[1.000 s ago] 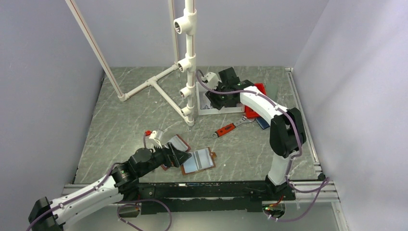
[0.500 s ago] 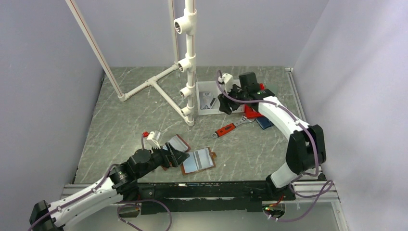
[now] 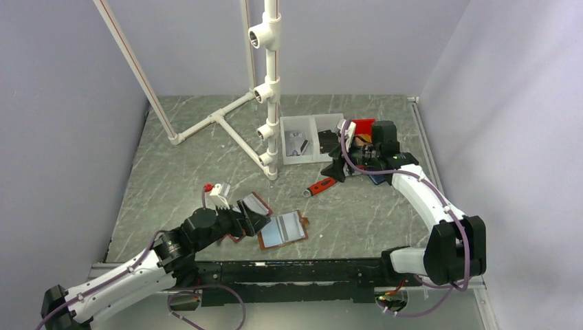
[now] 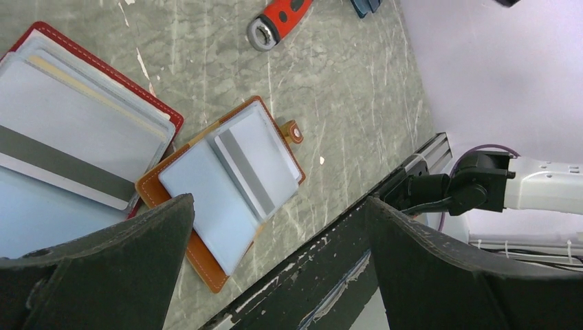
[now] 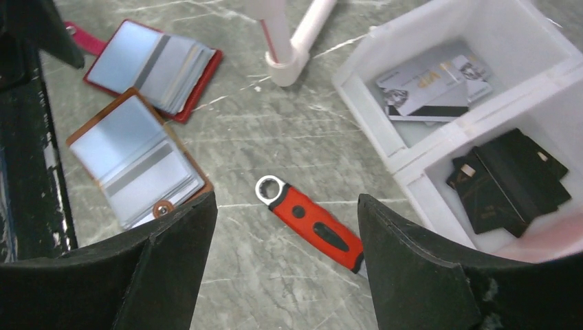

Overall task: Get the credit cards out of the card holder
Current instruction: Remove the credit card from the card holder.

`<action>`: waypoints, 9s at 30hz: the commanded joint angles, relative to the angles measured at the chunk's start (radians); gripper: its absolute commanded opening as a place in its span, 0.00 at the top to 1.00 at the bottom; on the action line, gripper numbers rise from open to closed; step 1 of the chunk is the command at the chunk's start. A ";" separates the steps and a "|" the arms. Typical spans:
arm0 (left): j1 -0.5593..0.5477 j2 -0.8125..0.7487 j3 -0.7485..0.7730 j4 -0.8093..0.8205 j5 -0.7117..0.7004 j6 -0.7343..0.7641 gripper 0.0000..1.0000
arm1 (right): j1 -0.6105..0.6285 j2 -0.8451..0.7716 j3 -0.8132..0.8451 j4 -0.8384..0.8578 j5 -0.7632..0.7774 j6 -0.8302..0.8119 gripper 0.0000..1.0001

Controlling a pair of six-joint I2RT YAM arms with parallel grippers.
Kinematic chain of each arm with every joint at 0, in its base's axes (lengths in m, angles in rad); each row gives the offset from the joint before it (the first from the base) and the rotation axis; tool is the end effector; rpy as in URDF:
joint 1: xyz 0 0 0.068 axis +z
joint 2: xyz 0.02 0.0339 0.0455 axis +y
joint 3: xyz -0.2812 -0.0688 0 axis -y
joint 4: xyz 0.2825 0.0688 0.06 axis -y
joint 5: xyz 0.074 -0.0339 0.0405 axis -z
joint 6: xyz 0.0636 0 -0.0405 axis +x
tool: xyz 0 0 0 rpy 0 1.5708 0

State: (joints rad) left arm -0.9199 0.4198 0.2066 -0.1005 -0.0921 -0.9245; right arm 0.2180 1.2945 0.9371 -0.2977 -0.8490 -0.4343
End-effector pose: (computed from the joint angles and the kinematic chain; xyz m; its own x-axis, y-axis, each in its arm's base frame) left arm 0.1153 -0.1418 0.1846 -0.7027 -0.3894 -0.5955 0.2959 0.6012 -0.7423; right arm 0.3030 0.1160 0.2707 -0.2349 -0.3368 -0.9118 -0.9071 0.4130 0.0812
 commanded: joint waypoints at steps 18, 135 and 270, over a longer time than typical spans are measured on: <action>0.000 0.298 0.250 -0.194 -0.072 0.023 0.00 | 0.148 0.075 -0.063 -0.151 -0.103 -0.520 0.21; 0.101 0.869 0.088 0.488 0.361 -0.100 0.45 | 0.600 0.508 0.197 -0.204 0.051 -0.252 0.88; 0.160 0.048 -0.099 0.496 0.353 0.185 0.88 | 0.505 0.426 0.290 -0.284 -0.366 -0.061 1.00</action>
State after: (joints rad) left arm -0.7616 0.4435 0.0734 0.3443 0.2245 -0.7303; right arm 0.7292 1.7206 1.1793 -0.5793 -1.1831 -0.4648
